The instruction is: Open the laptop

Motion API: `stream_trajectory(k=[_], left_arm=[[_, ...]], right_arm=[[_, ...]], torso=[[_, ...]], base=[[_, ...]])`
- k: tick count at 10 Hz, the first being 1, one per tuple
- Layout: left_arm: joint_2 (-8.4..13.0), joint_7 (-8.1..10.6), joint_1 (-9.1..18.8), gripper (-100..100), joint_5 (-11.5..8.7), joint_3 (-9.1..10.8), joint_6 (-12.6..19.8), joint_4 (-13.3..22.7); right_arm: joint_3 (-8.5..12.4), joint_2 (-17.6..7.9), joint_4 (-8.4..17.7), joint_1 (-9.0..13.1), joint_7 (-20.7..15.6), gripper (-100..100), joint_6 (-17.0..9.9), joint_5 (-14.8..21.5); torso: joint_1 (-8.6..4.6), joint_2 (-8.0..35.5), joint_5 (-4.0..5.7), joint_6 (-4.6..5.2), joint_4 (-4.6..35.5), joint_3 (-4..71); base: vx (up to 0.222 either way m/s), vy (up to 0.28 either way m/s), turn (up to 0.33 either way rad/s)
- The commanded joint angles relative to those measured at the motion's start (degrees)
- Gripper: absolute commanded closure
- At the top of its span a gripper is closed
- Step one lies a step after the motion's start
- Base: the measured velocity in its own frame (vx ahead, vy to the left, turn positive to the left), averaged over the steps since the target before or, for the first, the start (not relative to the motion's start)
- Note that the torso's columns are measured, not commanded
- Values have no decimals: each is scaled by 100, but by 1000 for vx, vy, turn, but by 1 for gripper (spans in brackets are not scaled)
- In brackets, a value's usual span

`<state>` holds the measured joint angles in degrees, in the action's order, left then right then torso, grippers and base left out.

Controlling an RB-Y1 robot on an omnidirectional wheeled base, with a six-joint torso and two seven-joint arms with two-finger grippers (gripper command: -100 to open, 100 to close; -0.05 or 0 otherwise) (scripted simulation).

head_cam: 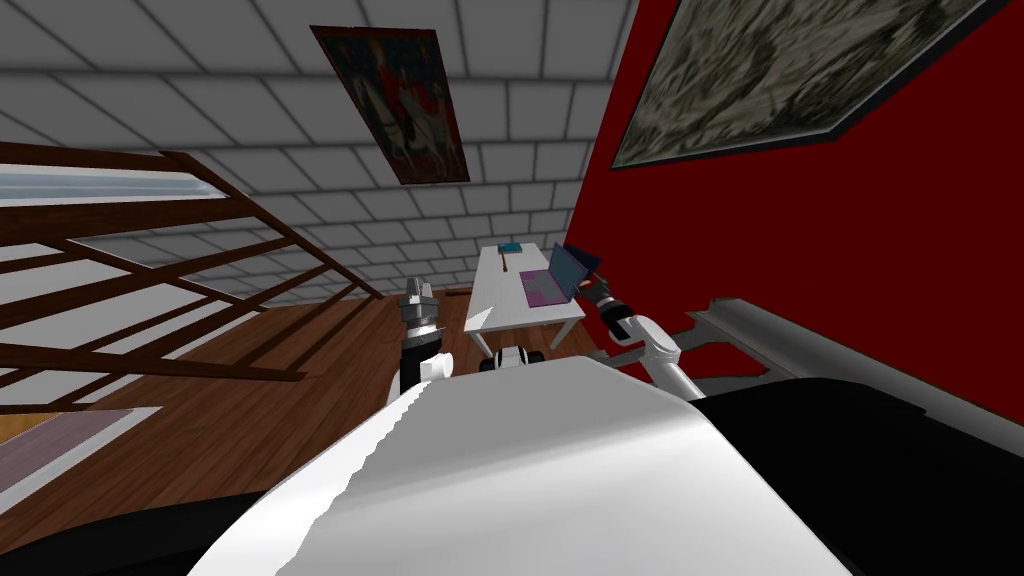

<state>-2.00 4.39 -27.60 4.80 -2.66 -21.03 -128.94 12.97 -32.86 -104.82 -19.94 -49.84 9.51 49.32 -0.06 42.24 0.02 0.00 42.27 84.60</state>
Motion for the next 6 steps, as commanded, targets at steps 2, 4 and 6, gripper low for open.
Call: stream_trajectory(k=[2, 4, 6], left_arm=[[0, 0, 0, 0, 0, 0, 0, 0], [0, 0, 1, 0, 0, 0, 0, 0], [0, 0, 1, 0, 0, 0, 0, 0]], right_arm=[[81, -320, 203, 68, -391, -100, -155, 421], [98, -267, 194, 55, -345, -100, -96, 354], [62, -182, 91, 24, -628, 100, -177, 608]], torso=[[9, 7, -3, 0, 2, -5], [1, 13, -1, 1, 3, -8], [5, 9, 7, -8, -5, -8]], base=[[52, 40, 14], [15, 10, 1], [6, 9, -3]])
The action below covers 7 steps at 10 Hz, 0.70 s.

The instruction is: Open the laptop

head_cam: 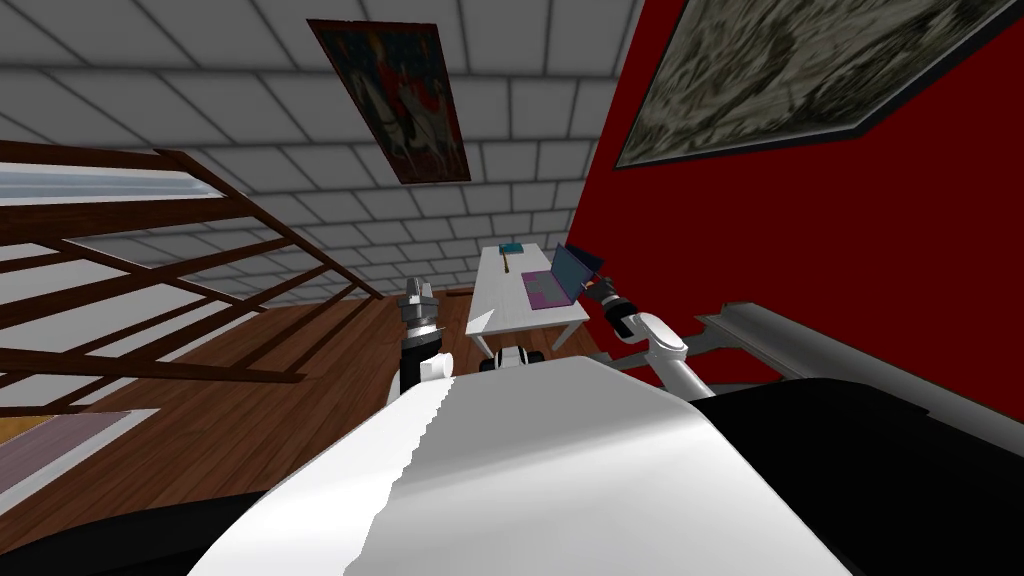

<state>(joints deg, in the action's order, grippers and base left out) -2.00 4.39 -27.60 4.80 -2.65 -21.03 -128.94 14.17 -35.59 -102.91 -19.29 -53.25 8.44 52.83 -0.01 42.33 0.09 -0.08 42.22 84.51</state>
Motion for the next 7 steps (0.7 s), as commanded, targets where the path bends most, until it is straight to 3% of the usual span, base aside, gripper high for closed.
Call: stream_trajectory(k=[1, 7], left_arm=[[-1, 0, 1, 0, 0, -1, 0, 0], [-1, 0, 0, 0, 0, -1, 0, 0]], right_arm=[[-58, 91, -101, -40, -287, 100, -70, 257], [-230, 362, -402, -161, -1148, 100, -280, 1029]], torso=[[13, -22, -3, -2, -14, 4], [-12, -19, -5, 7, 0, 14]], base=[[-1, 47, 27], [2, 52, 16]])
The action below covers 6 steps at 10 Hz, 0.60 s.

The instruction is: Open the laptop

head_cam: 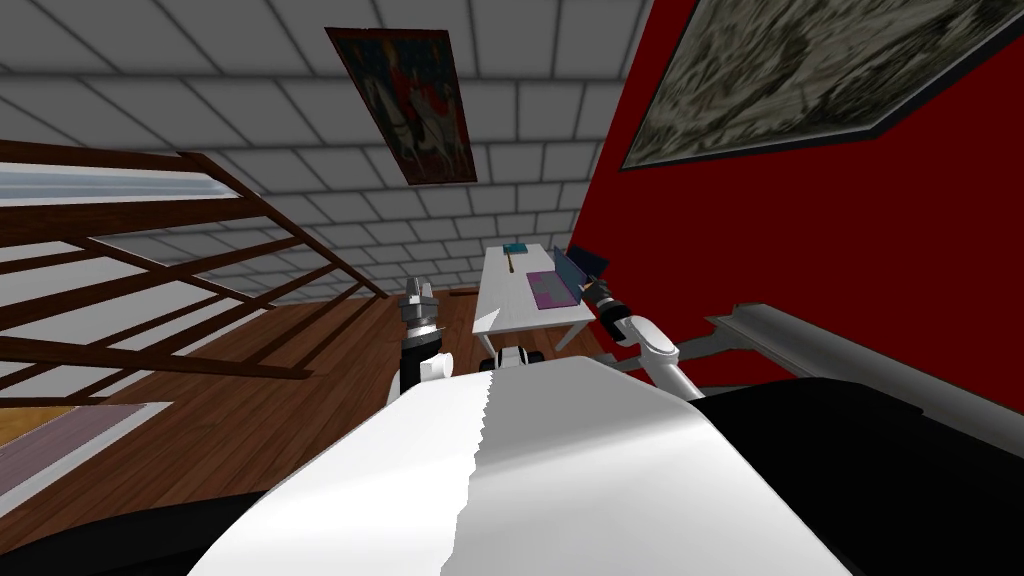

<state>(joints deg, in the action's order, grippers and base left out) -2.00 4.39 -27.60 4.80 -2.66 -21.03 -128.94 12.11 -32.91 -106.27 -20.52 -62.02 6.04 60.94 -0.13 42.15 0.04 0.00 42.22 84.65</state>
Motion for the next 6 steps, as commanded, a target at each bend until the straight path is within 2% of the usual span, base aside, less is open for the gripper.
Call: stream_trajectory(k=[1, 2, 3, 5, 6], left_arm=[[0, 0, 0, 0, 0, 0, 0, 0], [0, 0, 0, 0, 0, 0, 0, 0], [0, 0, 0, 0, 0, 0, 0, 0], [0, 0, 0, 0, 0, 0, 0, 0], [1, 0, 1, 0, 0, 1, 0, 0]], right_arm=[[-53, 139, -117, -59, -415, 100, -75, 346], [-82, 184, -167, -79, -559, 100, -110, 475], [-83, 147, -132, -64, -440, 100, -96, 389], [-302, 453, -111, 5, -843, 100, -298, 786], [-302, 453, -111, 5, -903, 100, -298, 798]], torso=[[4, 3, -4, 0, 4, -1], [9, 8, -6, 2, 6, -4], [16, 14, -10, 2, 9, -7], [6, 26, -6, 1, 13, -15], [4, 21, -1, -6, 8, -13]], base=[[6, 43, 18], [9, 46, 16], [4, 24, 7], [-22, -21, 71], [-35, -30, 44]])
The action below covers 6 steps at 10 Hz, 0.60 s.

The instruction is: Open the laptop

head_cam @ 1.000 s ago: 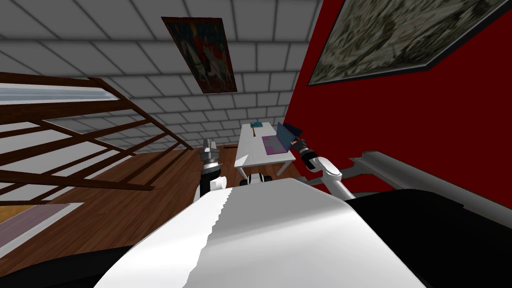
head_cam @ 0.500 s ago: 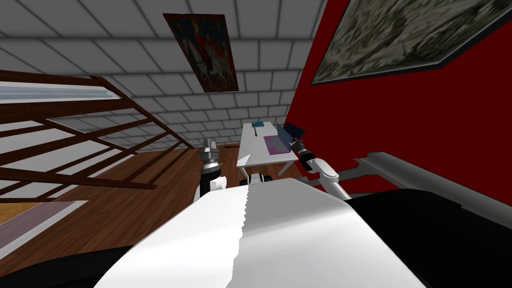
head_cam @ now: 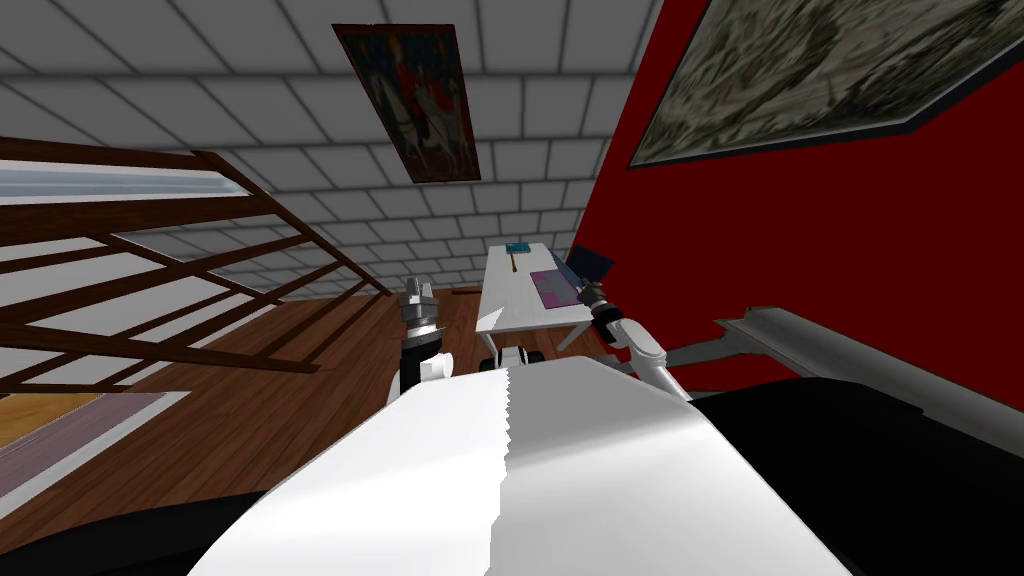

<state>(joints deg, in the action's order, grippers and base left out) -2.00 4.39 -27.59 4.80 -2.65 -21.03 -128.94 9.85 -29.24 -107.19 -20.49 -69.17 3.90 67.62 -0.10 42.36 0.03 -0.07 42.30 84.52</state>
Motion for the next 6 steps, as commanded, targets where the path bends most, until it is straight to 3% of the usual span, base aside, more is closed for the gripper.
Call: stream_trajectory(k=[1, 5, 6], left_arm=[[0, 0, -1, 0, 0, 0, 0, 0], [0, 0, -1, 0, 0, 0, 0, 0], [0, 0, 0, 0, 0, 0, 0, 0]], right_arm=[[-180, 235, -8, 40, -404, 100, -182, 327], [-491, 683, 25, 153, -968, 100, -477, 910], [-491, 683, 25, 153, -1055, 100, -477, 920]], torso=[[6, -2, -7, 11, 4, 3], [26, 2, -13, 6, 7, 0], [22, 3, -12, 2, 7, 0]], base=[[-29, -33, 35], [-30, -30, 57], [-28, -25, 45]])
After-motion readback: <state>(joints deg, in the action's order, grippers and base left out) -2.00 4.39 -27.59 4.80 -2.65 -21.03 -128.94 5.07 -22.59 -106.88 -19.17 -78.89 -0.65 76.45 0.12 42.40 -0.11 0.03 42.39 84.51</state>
